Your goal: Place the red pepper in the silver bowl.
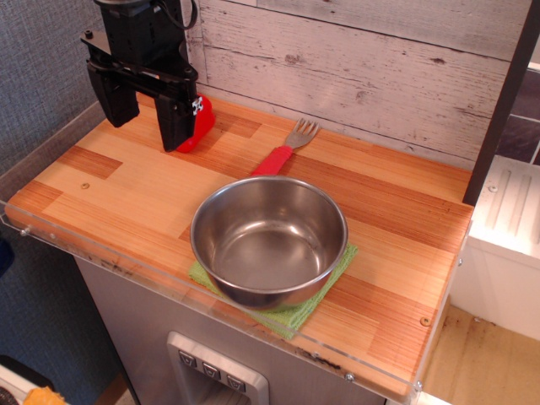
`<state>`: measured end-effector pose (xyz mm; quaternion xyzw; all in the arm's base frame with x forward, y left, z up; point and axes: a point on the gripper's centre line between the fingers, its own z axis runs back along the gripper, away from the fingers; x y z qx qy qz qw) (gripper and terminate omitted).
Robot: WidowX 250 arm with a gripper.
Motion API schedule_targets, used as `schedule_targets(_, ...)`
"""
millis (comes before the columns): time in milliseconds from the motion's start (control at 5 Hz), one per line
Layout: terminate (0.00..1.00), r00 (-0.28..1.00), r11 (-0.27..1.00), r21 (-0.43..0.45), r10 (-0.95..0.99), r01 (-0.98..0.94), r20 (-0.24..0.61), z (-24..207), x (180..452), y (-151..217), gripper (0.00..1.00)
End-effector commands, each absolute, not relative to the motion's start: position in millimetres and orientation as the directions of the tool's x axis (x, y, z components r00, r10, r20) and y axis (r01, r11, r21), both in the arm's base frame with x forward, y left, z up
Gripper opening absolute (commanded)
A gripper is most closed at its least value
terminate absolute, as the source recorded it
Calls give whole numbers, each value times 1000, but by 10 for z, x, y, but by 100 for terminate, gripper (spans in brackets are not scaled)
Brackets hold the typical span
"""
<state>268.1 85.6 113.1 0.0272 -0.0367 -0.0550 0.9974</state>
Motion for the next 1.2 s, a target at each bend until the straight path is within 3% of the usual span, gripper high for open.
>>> schedule_targets(0,0,991,992,58,-112,108,70,1131,2681,856,100)
schedule_targets(600,0,996,994,108,-7,-3,92,855,3430,1259,100)
schedule_targets(1000,0,994,987,142,66,-78,90,782,3618,1527,100)
